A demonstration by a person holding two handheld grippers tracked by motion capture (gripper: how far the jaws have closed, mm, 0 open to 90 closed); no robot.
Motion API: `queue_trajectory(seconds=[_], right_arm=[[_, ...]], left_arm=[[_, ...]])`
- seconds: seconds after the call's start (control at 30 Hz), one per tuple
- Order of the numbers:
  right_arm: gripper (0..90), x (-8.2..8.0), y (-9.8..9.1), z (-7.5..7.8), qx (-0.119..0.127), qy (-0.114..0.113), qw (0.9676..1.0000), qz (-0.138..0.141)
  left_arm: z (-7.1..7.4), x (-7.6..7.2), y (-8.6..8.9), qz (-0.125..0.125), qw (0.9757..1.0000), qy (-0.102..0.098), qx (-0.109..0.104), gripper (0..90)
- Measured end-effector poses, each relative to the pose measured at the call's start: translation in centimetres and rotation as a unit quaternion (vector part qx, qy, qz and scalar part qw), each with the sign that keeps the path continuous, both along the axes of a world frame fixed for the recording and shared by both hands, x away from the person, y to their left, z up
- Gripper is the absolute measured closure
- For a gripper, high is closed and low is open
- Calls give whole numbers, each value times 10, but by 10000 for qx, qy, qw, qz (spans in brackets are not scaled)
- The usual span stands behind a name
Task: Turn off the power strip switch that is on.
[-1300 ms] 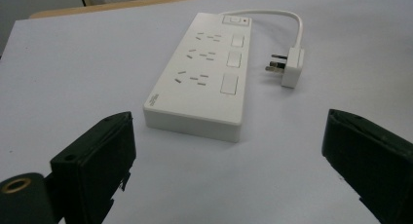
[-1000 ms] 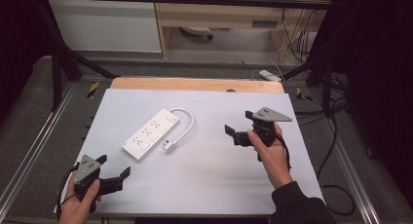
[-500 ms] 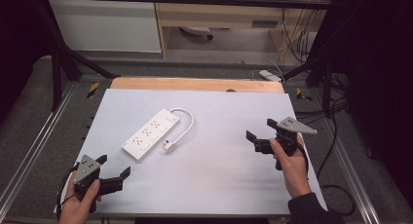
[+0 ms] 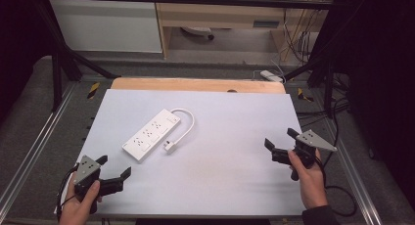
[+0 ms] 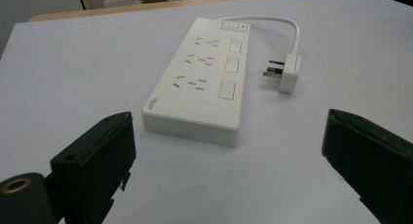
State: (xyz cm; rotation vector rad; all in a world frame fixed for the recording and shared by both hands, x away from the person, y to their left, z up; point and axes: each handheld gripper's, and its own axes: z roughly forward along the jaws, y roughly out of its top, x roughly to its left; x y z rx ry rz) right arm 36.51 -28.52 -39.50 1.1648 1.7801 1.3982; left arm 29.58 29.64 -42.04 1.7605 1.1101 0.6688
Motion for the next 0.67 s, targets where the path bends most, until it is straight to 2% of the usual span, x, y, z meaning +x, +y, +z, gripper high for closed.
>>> queue_trajectory(seconds=[0.3,0.53,0.67], right_arm=[[22,-6,-8,-14,-131,-12,9999,-53],[22,-8,-6,-29,-208,163,9996,16],[25,-5,-1,-39,-312,355,9988,124]], left_arm=[[0,0,0,-11,10000,-17,-31,53],[1,-1,0,-31,10000,-12,-64,53],[1,-1,0,-18,10000,-26,-40,53]])
